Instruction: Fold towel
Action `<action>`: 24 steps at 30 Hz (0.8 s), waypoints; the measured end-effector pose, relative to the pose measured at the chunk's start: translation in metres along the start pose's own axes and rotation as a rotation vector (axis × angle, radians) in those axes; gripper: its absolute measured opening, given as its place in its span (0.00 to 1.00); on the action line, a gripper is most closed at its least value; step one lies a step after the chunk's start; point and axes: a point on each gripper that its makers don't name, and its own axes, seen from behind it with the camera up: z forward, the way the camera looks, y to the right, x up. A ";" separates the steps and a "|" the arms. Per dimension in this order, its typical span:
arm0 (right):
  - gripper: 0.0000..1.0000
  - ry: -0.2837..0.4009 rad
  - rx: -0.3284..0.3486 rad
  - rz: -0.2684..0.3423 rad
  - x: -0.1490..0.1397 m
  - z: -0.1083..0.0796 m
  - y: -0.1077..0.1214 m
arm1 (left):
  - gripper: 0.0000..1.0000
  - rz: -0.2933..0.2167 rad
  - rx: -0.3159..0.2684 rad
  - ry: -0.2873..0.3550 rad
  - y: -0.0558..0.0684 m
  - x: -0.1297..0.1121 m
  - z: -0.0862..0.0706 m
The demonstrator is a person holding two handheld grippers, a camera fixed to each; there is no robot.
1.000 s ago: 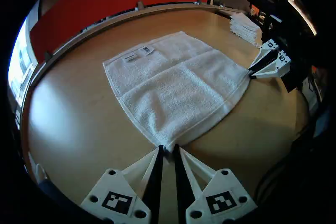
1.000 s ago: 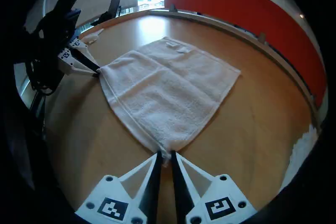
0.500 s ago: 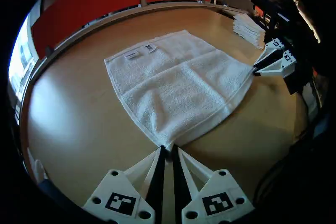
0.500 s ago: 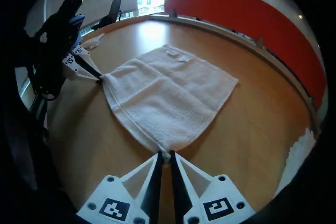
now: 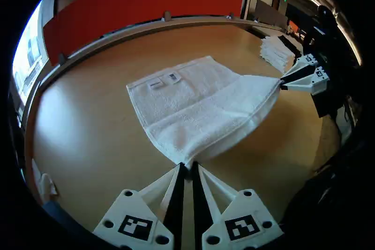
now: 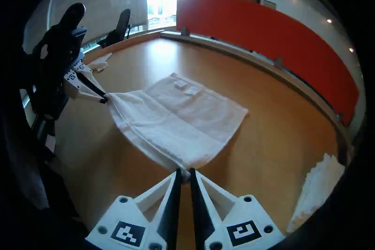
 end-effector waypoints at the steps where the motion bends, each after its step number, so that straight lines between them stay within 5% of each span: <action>1: 0.13 0.006 -0.003 -0.002 0.004 -0.003 0.001 | 0.11 0.000 0.002 0.003 0.000 0.004 -0.004; 24: 0.13 0.057 -0.027 -0.013 0.043 -0.056 0.000 | 0.11 -0.029 -0.025 0.041 0.016 0.041 -0.067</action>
